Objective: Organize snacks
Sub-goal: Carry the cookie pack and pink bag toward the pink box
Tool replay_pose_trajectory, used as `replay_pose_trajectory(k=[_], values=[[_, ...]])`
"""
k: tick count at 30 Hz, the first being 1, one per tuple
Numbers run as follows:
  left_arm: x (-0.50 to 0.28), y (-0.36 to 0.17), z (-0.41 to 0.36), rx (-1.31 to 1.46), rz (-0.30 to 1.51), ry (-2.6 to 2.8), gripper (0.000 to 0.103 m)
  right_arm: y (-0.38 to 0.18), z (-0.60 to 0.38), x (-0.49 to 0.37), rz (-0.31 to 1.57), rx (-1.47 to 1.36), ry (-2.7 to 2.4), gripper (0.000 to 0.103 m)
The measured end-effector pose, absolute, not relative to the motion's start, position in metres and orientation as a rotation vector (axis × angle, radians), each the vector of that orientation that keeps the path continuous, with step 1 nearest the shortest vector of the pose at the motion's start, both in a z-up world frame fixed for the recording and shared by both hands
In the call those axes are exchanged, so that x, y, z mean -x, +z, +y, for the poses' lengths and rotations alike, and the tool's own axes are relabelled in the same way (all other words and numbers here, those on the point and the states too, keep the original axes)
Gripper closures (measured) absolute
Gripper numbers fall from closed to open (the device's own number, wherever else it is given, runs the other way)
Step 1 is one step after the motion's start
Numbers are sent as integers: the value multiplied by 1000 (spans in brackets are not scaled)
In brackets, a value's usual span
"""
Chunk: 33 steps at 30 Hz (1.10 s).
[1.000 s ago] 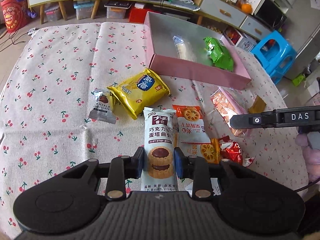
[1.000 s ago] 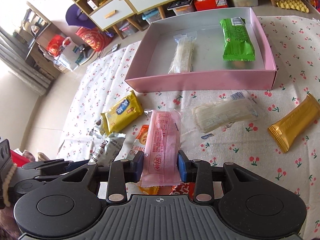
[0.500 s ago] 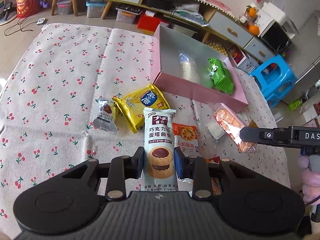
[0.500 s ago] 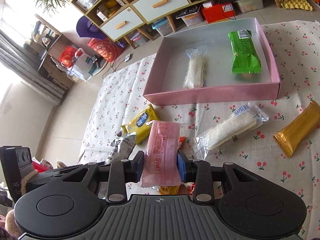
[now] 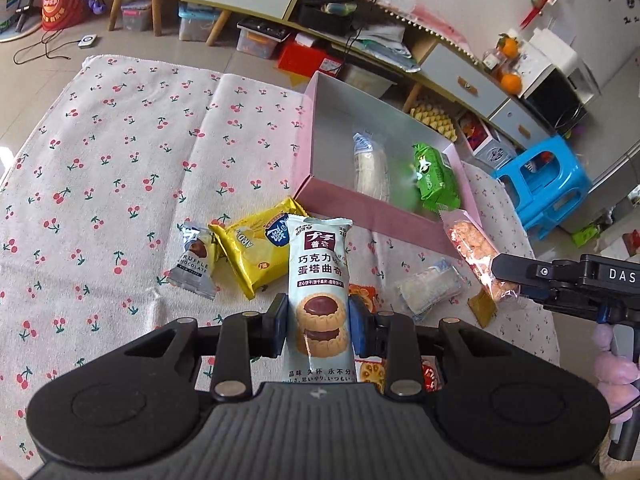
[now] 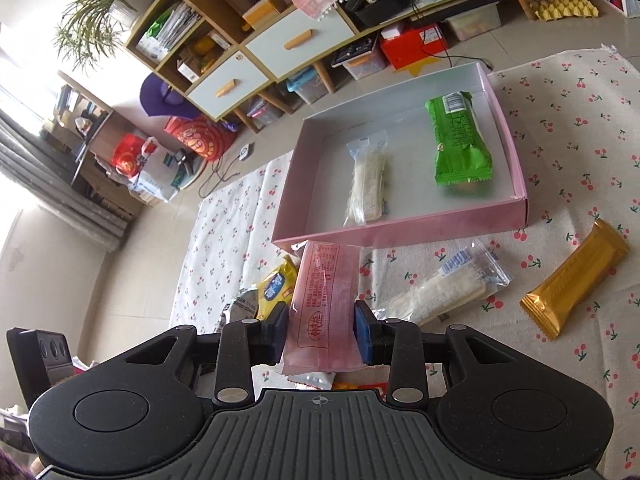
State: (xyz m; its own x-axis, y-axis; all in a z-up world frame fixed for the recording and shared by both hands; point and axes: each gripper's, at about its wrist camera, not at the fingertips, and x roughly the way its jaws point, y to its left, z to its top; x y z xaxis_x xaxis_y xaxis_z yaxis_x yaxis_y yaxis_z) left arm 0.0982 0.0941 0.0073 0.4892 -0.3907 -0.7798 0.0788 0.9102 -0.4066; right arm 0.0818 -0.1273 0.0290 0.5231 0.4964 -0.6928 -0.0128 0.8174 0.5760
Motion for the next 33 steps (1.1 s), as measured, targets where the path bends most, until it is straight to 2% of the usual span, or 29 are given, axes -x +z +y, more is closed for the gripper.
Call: replay_pose_trajectory(k=[17,33], values=[[-143,11,59,464,978,-276,75,21,-189,-115,902,-722,132,69],[-214,-3,11,201,855,-195,75,-3,-165,-189,875,-625,139,69]])
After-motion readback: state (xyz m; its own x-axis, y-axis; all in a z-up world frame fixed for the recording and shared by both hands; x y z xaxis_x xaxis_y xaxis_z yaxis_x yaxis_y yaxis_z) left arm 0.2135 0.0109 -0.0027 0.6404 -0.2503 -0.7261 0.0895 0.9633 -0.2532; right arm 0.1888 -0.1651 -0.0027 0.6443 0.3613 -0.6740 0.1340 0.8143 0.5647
